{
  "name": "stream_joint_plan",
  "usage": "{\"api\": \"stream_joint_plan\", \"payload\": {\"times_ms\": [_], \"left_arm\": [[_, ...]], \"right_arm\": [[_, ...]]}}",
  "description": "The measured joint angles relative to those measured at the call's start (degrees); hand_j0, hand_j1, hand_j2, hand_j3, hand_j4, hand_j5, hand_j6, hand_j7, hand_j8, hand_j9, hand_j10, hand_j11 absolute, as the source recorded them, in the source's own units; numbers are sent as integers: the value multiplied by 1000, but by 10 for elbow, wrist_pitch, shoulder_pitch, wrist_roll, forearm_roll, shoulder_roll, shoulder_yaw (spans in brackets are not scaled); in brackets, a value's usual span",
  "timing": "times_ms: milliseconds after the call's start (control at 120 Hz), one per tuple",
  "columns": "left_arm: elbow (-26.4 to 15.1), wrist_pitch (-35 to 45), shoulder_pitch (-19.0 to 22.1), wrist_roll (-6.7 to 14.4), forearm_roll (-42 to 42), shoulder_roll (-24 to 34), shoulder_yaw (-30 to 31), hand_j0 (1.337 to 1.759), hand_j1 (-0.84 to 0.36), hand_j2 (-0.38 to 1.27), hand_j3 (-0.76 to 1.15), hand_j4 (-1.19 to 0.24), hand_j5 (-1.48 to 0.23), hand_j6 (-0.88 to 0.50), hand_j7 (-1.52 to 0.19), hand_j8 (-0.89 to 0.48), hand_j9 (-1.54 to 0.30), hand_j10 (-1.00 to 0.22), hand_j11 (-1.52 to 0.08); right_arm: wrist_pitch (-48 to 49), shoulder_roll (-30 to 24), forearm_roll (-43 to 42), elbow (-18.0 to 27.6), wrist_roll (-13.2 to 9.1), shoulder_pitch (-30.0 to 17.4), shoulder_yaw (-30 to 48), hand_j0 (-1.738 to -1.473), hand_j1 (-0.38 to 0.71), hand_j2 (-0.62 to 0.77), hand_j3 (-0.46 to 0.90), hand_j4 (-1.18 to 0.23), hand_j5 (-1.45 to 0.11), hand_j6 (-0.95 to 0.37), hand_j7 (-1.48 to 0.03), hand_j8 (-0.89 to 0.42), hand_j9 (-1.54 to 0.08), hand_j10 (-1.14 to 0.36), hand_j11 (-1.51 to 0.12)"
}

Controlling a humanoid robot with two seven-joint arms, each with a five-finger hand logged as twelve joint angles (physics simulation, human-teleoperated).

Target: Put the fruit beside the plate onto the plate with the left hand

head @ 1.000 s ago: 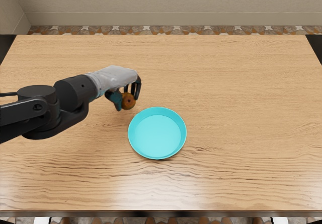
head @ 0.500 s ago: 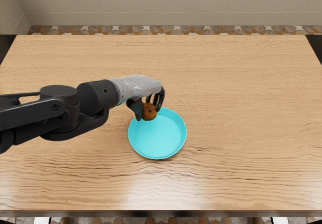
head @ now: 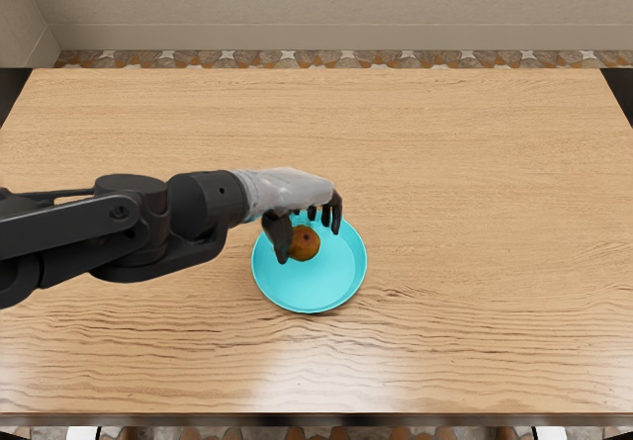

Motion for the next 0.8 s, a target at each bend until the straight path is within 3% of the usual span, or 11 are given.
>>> {"api": "stream_joint_plan", "payload": {"times_ms": [133, 300, 483, 667, 800], "left_arm": [[2, 2, 0, 0, -27, 1, -5, 1658, 26, 173, 0, -296, -395, -246, -392, -260, -390, -298, -390], [3, 0, 0, 0, -51, 5, -16, 1658, 162, 85, 0, -169, -223, -148, -222, -154, -221, -170, -221], [9, -2, 0, 0, -74, 4, -21, 1658, 244, 40, 0, -94, -122, -86, -122, -88, -121, -94, -121], [39, -33, -1, 0, -185, 39, -37, 1658, 291, 20, 0, -52, -67, -50, -67, -50, -67, -52, -67], [50, -79, 0, 0, -274, 102, -58, 1658, 307, 12, 0, -38, -48, -37, -48, -37, -47, -38, -47]], "right_arm": [[0, 0, 0, 0, 0, 0, 0, -1658, -349, 0, 0, 0, 0, 0, 0, 0, 0, 0, 0], [0, 0, 0, 0, 0, 0, 0, -1658, -349, 0, 0, 0, 0, 0, 0, 0, 0, 0, 0], [0, 0, 0, 0, 0, 0, 0, -1658, -349, 0, 0, 0, 0, 0, 0, 0, 0, 0, 0], [0, 0, 0, 0, 0, 0, 0, -1658, -349, 0, 0, 0, 0, 0, 0, 0, 0, 0, 0], [0, 0, 0, 0, 0, 0, 0, -1658, -349, 0, 0, 0, 0, -1, 0, 0, 0, 0, 0]]}}
